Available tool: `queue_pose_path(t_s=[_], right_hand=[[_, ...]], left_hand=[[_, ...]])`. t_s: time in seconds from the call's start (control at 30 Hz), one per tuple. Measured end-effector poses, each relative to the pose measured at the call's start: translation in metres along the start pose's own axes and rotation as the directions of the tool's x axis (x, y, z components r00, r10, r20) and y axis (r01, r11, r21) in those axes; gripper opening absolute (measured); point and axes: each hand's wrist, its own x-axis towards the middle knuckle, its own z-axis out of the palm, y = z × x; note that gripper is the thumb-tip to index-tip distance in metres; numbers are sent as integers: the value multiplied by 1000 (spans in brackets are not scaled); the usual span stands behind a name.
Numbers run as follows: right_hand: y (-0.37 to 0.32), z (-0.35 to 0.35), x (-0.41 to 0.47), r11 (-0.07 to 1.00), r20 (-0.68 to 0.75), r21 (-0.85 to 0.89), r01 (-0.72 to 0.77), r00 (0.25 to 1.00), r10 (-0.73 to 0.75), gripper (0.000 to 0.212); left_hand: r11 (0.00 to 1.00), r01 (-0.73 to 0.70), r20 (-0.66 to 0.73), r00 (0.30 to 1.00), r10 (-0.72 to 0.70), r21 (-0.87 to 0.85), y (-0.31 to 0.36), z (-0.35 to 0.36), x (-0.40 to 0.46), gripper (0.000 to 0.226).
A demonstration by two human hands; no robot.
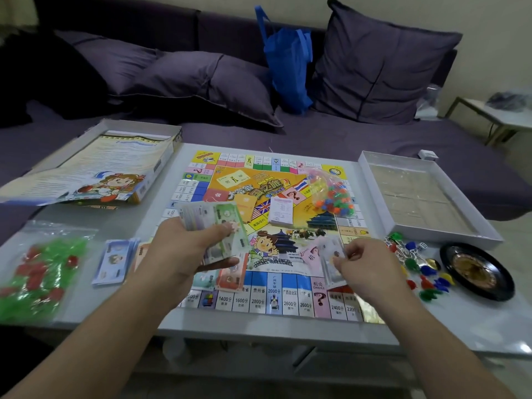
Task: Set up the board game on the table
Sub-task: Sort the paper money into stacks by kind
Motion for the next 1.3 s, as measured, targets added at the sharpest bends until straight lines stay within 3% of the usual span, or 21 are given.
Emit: queue_pose_path(t_s=[0.17, 0.37, 0.67, 0.93, 1.0, 1.1, 1.2, 1.3], right_hand=[[12, -27, 8, 1000, -157, -24, 2, 988, -6, 12], [15, -14, 3, 995, 28, 71, -67, 998, 65, 11], [15, 2, -6, 932, -38, -362, -21, 999, 8, 22], [3, -2, -16, 824, -42, -567, 18, 998, -51, 41], [-4, 0, -24, 847, -26, -526, 71, 995, -100, 33], [-10, 13, -42, 909, 166, -363, 204, 974, -153, 7], [-13, 22, -59, 926, 338, -259, 274, 924, -179, 2], [-9, 23, -59, 933, 351, -232, 276, 918, -184, 6]], left_hand=[[999, 15, 17, 1000, -15, 39, -3, 7, -4, 32], [996, 30, 49, 998, -34, 86, -8, 17, -10, 32], [990, 53, 113, 991, -67, 129, -18, 31, -20, 30], [986, 49, 166, 983, -76, 159, -22, 38, -28, 21], [985, 51, 170, 982, -80, 167, -22, 38, -28, 23], [982, 43, 168, 983, -74, 182, -24, 40, -27, 26], [978, 29, 168, 984, -65, 209, -27, 42, -27, 24], [973, 18, 166, 985, -57, 231, -30, 44, -28, 20]])
